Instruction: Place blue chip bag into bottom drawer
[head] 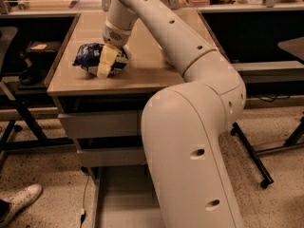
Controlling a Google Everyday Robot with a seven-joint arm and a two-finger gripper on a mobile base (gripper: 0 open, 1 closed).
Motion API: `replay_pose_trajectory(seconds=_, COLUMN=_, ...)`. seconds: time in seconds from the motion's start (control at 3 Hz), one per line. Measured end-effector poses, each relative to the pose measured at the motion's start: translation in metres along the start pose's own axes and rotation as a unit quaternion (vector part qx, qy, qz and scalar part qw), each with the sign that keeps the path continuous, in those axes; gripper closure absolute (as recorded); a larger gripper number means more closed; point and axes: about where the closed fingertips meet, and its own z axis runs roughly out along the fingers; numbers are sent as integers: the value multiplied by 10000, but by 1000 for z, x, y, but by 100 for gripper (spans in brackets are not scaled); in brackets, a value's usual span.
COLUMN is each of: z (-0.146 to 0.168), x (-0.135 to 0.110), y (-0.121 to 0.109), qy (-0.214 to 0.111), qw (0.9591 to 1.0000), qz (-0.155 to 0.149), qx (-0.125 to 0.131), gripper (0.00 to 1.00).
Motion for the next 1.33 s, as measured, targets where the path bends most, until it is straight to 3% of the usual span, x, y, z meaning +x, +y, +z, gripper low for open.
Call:
replay_pose_trajectory(seconds=0.33, z=1, x=0, y=0, qy=0, qw=10000, qz=5, qx=-8, gripper=18)
replay_pose_trajectory(seconds=1.33, z=1, x=0, y=0, qy=0, qw=10000, qz=5, qx=-8, gripper=88)
